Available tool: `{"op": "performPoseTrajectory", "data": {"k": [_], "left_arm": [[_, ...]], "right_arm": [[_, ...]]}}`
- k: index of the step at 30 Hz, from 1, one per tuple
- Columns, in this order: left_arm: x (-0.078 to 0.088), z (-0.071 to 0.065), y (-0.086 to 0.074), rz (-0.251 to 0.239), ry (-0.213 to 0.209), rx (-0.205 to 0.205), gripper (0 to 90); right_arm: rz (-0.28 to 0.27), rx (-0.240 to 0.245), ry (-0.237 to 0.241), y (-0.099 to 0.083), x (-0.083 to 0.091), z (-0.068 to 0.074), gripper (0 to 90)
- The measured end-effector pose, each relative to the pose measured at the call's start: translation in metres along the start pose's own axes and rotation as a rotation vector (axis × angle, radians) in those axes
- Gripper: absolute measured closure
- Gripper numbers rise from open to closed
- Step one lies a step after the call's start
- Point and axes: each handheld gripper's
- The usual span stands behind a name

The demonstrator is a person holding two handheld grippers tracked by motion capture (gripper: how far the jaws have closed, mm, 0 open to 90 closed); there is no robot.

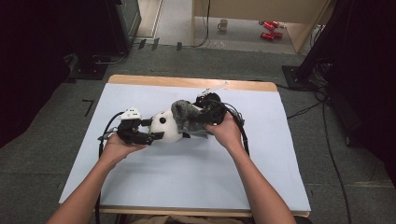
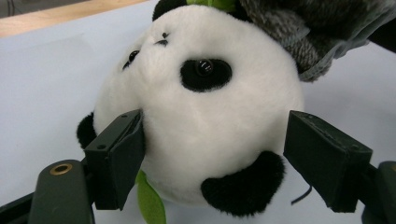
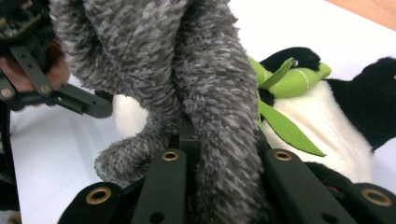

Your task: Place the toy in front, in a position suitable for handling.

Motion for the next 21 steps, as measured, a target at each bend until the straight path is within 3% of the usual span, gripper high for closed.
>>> {"op": "performPoseTrajectory", "data": {"k": [3, 13, 17, 21], "left_arm": [[-0.004, 0.004, -0.001, -0.006, -0.004, -0.007, 17.4], [-0.012, 0.016, -0.002, -0.028, -0.010, 0.039, 18.1], [-0.012, 0.017, -0.001, -0.029, -0.005, 0.054, 25.0], [-0.013, 0.016, 0.000, -0.021, 0.012, 0.055, 37.8]], "right_arm": [[-0.001, -0.007, -0.001, 0.004, -0.001, -0.002, 77.4], [-0.006, -0.025, -0.007, 0.011, -0.007, -0.006, 77.4], [-0.010, -0.029, -0.015, 0.014, -0.010, -0.007, 77.4], [-0.014, -0.037, -0.015, 0.016, -0.011, -0.008, 77.4]]}}
Point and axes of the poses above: each handheld gripper's, and its own axes: x roughly backward along the jaws, y roughly out of its top, z roughly to its left, and after that the axes turned 12 degrees about -y, right-handed
